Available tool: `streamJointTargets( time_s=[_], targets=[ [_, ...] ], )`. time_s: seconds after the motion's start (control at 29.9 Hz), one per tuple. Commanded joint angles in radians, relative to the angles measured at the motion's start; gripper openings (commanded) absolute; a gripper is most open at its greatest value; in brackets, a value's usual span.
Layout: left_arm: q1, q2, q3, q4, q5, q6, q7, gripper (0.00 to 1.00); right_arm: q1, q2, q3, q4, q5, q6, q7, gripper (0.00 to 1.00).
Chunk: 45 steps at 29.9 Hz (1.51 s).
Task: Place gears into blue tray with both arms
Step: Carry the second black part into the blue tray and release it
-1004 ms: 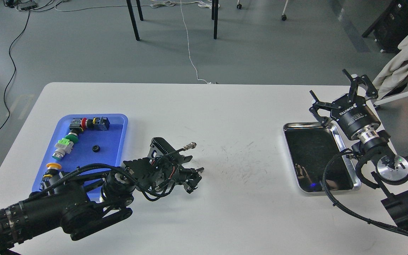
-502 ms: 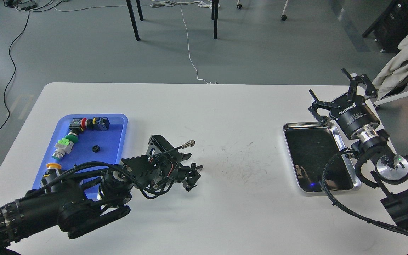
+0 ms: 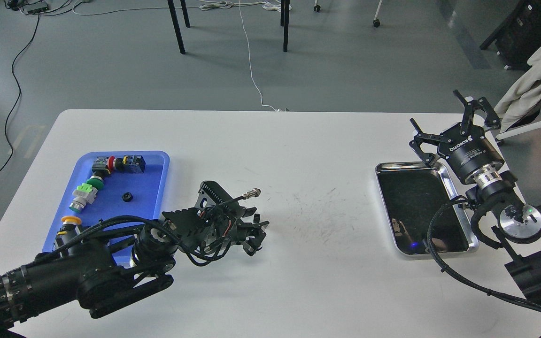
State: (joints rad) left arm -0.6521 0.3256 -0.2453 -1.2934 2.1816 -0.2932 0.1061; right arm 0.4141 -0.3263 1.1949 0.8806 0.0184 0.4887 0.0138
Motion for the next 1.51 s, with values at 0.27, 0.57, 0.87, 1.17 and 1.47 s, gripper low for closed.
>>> streamJointTargets(
  time_s=[0.27, 0.57, 0.87, 1.17, 1.47],
  targets=[
    [-0.007, 0.020, -0.009, -0.009, 0.000, -0.001, 0.000, 0.09, 0.003, 0.000, 0.000, 0.000, 0.000, 0.000, 0.000, 0.97],
    [-0.106, 0.147, -0.089, -0.102, -0.221, 0.002, 0.003, 0.09, 0.011, 0.000, 0.000, 0.001, 0.000, 0.000, 0.000, 0.97],
    [-0.057, 0.394, -0.195, -0.141, -0.615, 0.063, 0.015, 0.09, 0.022, 0.000, -0.002, 0.005, 0.000, 0.000, 0.000, 0.97],
    [0.097, 0.579, -0.200, -0.141, -1.025, 0.186, -0.019, 0.09, 0.023, 0.000, -0.043, 0.005, 0.000, -0.001, 0.000, 0.97],
    [0.278, 0.580, -0.278, -0.124, -1.114, 0.197, -0.032, 0.10, 0.023, 0.000, -0.051, 0.003, 0.000, -0.001, 0.000, 0.97]
  ],
)
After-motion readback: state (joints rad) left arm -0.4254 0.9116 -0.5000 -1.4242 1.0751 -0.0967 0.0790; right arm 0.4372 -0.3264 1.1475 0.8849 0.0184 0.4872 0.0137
